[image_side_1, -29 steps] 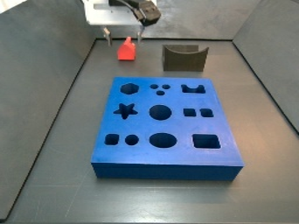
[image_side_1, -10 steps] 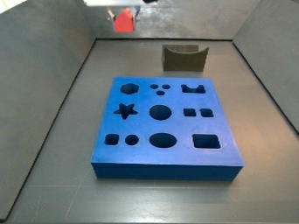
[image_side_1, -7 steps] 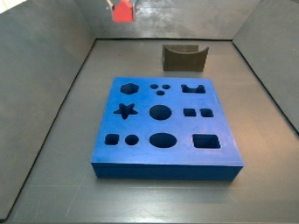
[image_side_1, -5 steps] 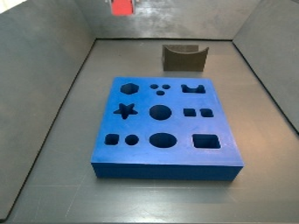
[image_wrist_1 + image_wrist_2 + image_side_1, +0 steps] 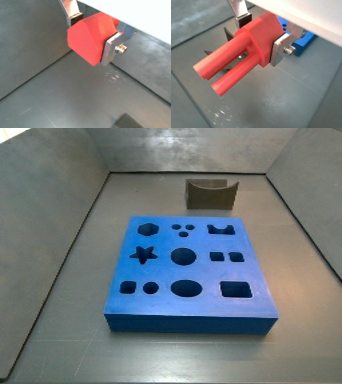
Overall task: Pick up the 3 prong object. Move up. Rotate the 3 prong object. Place the 3 prong object on the fixture. Regrasp the 3 prong object. Move to above the board. Insert the 3 prong object.
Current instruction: Place the 3 prong object on the fixture.
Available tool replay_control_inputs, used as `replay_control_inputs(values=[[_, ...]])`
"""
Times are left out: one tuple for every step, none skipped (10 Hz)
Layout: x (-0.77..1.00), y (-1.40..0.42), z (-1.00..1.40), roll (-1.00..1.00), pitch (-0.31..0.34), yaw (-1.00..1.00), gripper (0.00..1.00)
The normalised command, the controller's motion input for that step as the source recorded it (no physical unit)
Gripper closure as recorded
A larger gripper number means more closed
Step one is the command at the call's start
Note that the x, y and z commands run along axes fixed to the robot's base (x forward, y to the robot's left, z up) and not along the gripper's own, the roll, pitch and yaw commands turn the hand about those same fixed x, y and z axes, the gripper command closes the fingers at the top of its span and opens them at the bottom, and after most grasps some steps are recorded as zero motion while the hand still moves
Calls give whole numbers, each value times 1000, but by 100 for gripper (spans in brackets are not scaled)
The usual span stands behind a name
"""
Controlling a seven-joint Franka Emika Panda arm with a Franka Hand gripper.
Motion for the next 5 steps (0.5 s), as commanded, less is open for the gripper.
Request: replay_control_inputs(values=[[1000, 125, 183, 19, 106, 3, 100], [1000, 116, 167, 12, 127, 1, 100], [1000, 110, 156, 8, 137, 0, 100], [1000, 95, 126, 3, 146, -2, 100], [1000, 88, 114, 1, 150, -2, 100]])
